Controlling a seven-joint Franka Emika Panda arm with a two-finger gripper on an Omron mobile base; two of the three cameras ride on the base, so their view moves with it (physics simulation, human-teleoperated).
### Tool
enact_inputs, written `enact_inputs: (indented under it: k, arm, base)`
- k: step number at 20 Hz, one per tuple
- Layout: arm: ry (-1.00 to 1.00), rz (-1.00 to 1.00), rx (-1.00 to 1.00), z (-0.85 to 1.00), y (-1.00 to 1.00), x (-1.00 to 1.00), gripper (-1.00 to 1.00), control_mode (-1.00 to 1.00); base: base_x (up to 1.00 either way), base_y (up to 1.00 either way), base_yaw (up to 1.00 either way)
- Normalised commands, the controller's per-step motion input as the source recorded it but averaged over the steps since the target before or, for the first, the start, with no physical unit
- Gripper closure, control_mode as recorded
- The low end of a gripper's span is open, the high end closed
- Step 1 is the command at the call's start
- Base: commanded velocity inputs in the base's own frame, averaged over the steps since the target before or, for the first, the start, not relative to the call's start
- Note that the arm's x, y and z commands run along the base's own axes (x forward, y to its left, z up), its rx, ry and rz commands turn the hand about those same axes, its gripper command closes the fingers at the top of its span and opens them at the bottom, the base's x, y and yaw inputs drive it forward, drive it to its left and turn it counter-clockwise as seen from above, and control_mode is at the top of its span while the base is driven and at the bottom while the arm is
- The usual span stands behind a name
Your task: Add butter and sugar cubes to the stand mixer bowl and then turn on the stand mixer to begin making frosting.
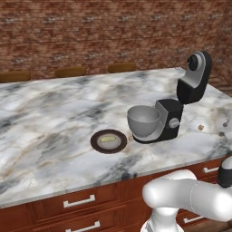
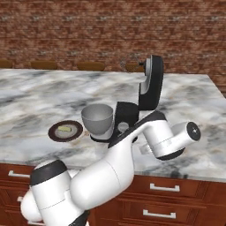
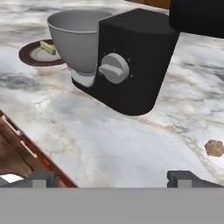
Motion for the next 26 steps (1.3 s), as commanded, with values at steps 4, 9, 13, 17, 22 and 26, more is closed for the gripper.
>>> enact_inputs:
  k: [4, 9, 13, 17, 22, 26]
  arm:
    - [-0.06, 0.08, 0.01, -0.02, -0.13, 0.17, -1.00, -1.00]
    - [-0.01, 0.05, 0.01, -0.09, -0.04, 0.26, -1.00, -1.00]
    - [0.00, 0.03, 0.00, -0.21, 0.00, 0.28, -1.00, -1.00]
    - [0.00, 0.03, 0.00, -0.30, -0.01, 0.29, -1.00, -1.00]
    - [0.00, 0.03, 0.00, -0.29, -0.08, 0.33, -1.00, -1.00]
    - [0.00, 0.01, 0.01, -0.21, -0.20, 0.30, -1.00, -1.00]
  base:
    - [0.00, 0.00, 0.00]
    - [0.00, 0.00, 0.00]
    - [0.00, 0.00, 0.00]
    - [0.00, 0.00, 0.00]
    - [0.00, 0.00, 0.00]
    - [0.00, 0.00, 0.00]
